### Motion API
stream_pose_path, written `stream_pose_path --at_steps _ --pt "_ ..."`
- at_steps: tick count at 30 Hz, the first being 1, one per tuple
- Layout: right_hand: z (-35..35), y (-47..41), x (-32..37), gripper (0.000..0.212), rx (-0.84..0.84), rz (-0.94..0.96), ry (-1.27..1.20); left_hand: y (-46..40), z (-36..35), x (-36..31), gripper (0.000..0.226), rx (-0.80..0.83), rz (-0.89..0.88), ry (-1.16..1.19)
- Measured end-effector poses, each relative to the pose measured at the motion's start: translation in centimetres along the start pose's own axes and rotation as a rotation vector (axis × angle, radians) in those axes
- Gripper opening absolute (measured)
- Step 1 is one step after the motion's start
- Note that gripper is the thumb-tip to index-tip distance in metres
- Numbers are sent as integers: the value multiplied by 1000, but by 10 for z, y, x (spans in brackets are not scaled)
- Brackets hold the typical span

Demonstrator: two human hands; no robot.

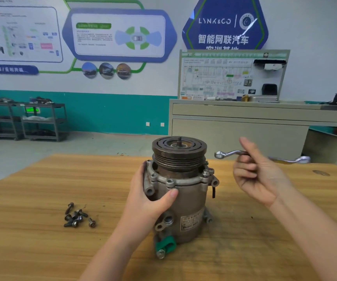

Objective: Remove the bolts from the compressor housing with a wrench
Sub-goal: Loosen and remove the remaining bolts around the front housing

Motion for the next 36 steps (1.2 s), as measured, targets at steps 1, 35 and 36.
stream_pose_path --at_steps 1,35,36 --pt "3 5 4 38 -72 101 102 0 0 0 113 -1 -2 6" --pt "-4 22 1 24 80 -93 362 -12 8 -21 63 165 49 -259" --pt "-4 17 1 28 127 -197 338 -14 9 -23 65 188 70 -272"
Point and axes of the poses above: each hand's wrist, its own y-axis away from the middle knuckle, its own z-axis out of the back of the hand, x = y × z, the point moved 4 cm from there along -y, towards the middle knuckle, and after that the axes turned 12 degrees about y, right-handed, at the moved point
